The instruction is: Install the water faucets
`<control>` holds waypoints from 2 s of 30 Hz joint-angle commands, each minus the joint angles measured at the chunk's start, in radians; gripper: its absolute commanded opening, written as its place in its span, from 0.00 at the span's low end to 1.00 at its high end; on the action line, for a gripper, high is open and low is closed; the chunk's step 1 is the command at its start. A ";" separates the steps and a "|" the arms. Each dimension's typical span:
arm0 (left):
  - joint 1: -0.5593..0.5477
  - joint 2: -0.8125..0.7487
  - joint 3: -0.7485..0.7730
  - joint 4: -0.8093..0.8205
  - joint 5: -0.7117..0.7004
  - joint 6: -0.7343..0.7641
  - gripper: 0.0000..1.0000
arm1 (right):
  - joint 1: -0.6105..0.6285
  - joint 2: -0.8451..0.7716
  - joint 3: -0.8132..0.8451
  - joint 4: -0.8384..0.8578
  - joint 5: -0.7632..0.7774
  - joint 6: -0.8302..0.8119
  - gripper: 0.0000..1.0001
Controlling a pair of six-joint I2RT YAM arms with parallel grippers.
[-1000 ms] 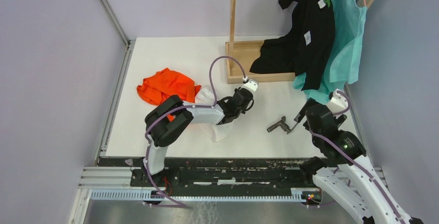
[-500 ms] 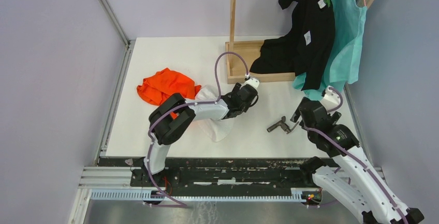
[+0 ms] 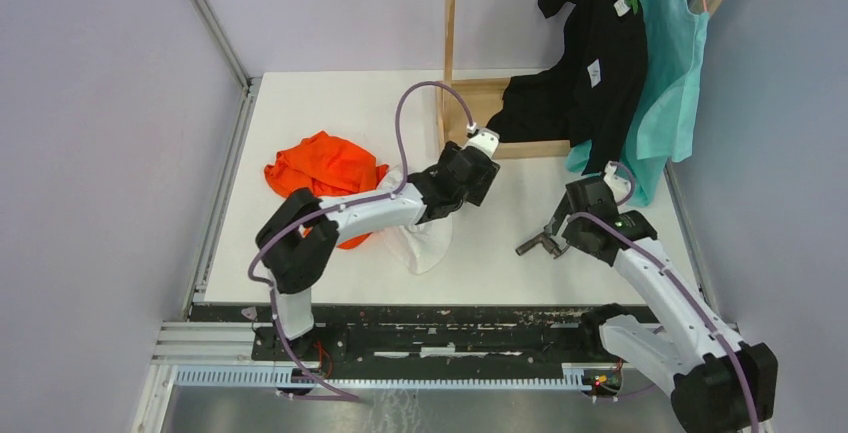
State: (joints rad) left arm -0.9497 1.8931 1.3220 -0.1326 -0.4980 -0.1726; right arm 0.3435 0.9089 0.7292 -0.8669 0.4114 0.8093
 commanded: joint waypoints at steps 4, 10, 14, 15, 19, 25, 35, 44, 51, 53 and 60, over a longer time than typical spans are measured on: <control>0.003 -0.244 -0.062 0.001 0.141 -0.085 0.79 | -0.141 0.081 -0.097 0.231 -0.222 -0.009 0.83; 0.002 -0.411 -0.186 0.081 0.242 -0.129 0.79 | -0.162 0.170 -0.140 0.322 -0.145 0.045 0.61; 0.003 -0.434 -0.190 0.057 0.289 -0.156 0.79 | -0.166 0.219 -0.140 0.358 -0.098 0.057 0.55; 0.003 -0.436 -0.195 0.057 0.298 -0.166 0.79 | -0.166 0.234 -0.135 0.356 -0.087 0.056 0.53; 0.002 -0.442 -0.210 0.062 0.332 -0.193 0.79 | -0.166 0.275 -0.129 0.358 -0.079 0.043 0.29; 0.019 -0.445 -0.204 0.021 0.390 -0.185 0.79 | -0.166 0.265 -0.138 0.355 -0.108 -0.006 0.01; 0.019 -0.387 -0.271 0.168 0.834 -0.404 0.80 | -0.166 0.105 -0.121 0.442 -0.347 -0.089 0.00; 0.018 -0.271 -0.286 0.350 0.891 -0.556 0.82 | -0.151 0.070 -0.009 0.377 -0.527 -0.178 0.00; 0.031 -0.155 -0.270 0.462 0.960 -0.682 0.80 | -0.148 0.048 0.020 0.364 -0.593 -0.202 0.00; 0.049 -0.137 -0.289 0.543 0.989 -0.756 0.78 | -0.148 0.053 0.028 0.358 -0.613 -0.210 0.01; 0.077 -0.116 -0.292 0.603 1.006 -0.808 0.75 | -0.149 0.054 0.032 0.348 -0.646 -0.233 0.01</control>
State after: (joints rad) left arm -0.8814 1.7741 1.0100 0.3729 0.4717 -0.9154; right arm 0.1936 0.9760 0.7033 -0.5396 -0.1890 0.6010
